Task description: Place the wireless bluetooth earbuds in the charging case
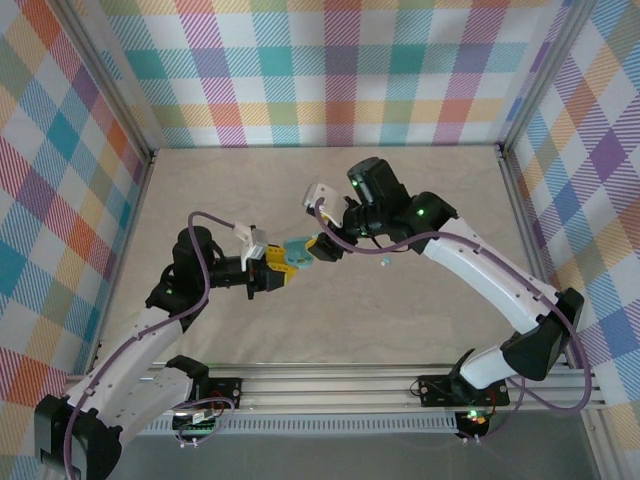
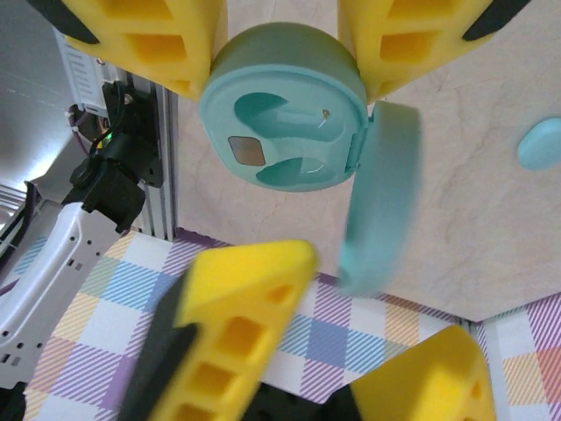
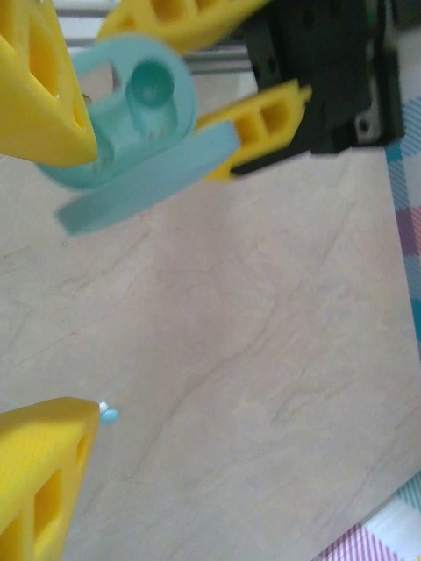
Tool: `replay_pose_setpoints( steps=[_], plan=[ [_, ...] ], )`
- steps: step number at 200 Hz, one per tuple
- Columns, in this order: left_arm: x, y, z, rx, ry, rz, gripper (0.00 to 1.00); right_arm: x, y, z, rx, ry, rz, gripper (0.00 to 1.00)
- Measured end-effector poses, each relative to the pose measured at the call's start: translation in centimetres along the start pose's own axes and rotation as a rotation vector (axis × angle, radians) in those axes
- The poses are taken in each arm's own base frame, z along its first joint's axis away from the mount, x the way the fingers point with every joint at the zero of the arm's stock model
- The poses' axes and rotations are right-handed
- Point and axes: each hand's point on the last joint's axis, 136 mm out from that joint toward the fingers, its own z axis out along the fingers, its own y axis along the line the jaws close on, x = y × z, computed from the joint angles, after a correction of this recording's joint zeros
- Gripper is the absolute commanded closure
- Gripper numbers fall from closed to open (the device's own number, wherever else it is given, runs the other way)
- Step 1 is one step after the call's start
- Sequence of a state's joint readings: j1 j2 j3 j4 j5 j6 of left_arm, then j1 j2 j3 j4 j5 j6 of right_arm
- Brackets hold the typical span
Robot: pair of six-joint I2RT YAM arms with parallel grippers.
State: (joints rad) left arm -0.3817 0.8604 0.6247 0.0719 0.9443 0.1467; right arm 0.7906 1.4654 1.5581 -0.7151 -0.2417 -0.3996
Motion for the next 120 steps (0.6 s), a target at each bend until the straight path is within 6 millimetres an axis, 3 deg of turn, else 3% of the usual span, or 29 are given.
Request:
replay_pose_setpoints(
  steps=[74,120],
  plan=[
    [0.1,0.2,-0.1,-0.025,0.005,-0.008,0.77,0.5,-1.2,1.0,0.011,0.031,0.094,0.29],
    [0.6,1.4,-0.2,-0.089,0.011,-0.035,0.77,0.7,-3.7,-1.1,0.021,-0.016,0.318,0.29]
  ],
)
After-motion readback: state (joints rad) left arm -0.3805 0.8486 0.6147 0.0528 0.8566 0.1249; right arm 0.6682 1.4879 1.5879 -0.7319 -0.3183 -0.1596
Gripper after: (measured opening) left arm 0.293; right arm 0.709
